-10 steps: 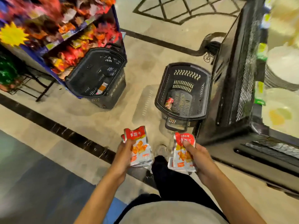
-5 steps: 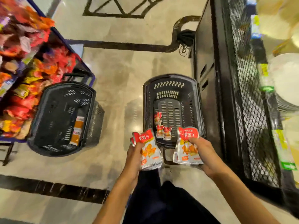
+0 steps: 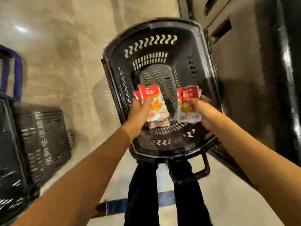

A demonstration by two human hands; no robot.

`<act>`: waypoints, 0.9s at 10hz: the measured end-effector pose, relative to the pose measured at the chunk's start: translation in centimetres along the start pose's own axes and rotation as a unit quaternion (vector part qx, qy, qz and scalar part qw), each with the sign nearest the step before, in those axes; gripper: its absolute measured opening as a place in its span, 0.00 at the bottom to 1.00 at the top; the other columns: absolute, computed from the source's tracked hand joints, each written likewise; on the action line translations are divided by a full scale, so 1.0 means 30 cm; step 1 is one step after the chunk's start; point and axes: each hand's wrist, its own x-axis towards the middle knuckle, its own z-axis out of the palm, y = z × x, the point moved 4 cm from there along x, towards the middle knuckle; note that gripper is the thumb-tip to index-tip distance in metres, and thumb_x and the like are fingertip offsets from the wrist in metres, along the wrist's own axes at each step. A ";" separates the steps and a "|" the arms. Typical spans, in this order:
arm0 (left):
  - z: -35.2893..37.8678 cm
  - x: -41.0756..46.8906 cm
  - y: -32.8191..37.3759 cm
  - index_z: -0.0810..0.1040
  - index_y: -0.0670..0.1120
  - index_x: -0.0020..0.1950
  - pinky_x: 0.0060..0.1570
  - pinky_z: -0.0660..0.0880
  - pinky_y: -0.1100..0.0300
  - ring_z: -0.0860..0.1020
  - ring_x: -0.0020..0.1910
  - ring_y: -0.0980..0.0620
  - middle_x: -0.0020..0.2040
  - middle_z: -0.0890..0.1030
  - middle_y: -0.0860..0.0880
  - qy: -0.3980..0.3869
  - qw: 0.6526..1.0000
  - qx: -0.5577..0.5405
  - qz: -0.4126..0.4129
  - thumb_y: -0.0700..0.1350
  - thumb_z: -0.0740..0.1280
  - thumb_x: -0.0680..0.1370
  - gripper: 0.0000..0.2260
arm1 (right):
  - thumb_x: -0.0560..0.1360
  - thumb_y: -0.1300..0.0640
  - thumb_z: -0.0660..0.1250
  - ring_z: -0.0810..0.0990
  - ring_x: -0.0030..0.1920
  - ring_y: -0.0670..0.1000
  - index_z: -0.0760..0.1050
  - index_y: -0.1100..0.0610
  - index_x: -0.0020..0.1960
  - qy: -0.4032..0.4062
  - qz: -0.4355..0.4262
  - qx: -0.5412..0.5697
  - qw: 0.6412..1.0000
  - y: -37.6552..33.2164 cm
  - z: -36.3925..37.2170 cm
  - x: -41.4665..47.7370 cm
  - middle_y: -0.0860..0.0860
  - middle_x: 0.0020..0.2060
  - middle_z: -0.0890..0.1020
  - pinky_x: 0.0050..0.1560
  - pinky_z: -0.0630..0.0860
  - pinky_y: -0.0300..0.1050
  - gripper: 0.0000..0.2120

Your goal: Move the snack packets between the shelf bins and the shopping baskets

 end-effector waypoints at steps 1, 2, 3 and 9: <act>0.111 0.355 -0.121 0.68 0.44 0.64 0.48 0.74 0.64 0.77 0.51 0.52 0.57 0.77 0.47 0.016 0.999 0.039 -0.015 0.50 0.60 0.81 0.15 | 0.75 0.67 0.65 0.75 0.21 0.40 0.73 0.56 0.38 -0.010 0.053 -0.013 0.998 0.205 0.070 0.360 0.46 0.20 0.77 0.29 0.74 0.39 0.09; 0.192 0.567 -0.223 0.71 0.44 0.60 0.46 0.76 0.59 0.78 0.47 0.51 0.49 0.77 0.48 0.002 0.998 0.053 -0.017 0.51 0.62 0.80 0.14 | 0.75 0.69 0.65 0.74 0.19 0.40 0.75 0.59 0.41 0.000 0.079 -0.053 0.995 0.345 0.103 0.541 0.48 0.23 0.79 0.25 0.73 0.39 0.07; 0.272 0.828 -0.383 0.71 0.45 0.47 0.28 0.70 0.66 0.71 0.29 0.58 0.35 0.73 0.51 -0.015 0.999 0.047 -0.012 0.47 0.67 0.77 0.08 | 0.74 0.68 0.65 0.83 0.33 0.47 0.70 0.68 0.64 -0.023 0.116 -0.094 0.989 0.535 0.133 0.752 0.59 0.45 0.83 0.27 0.76 0.41 0.18; 0.407 0.976 -0.612 0.60 0.39 0.72 0.63 0.70 0.51 0.72 0.65 0.43 0.65 0.72 0.40 0.165 0.871 -0.404 -0.225 0.46 0.62 0.79 0.24 | 0.75 0.52 0.66 0.76 0.58 0.61 0.74 0.62 0.60 0.075 0.002 -0.457 0.887 0.682 0.129 0.952 0.60 0.59 0.76 0.53 0.74 0.49 0.18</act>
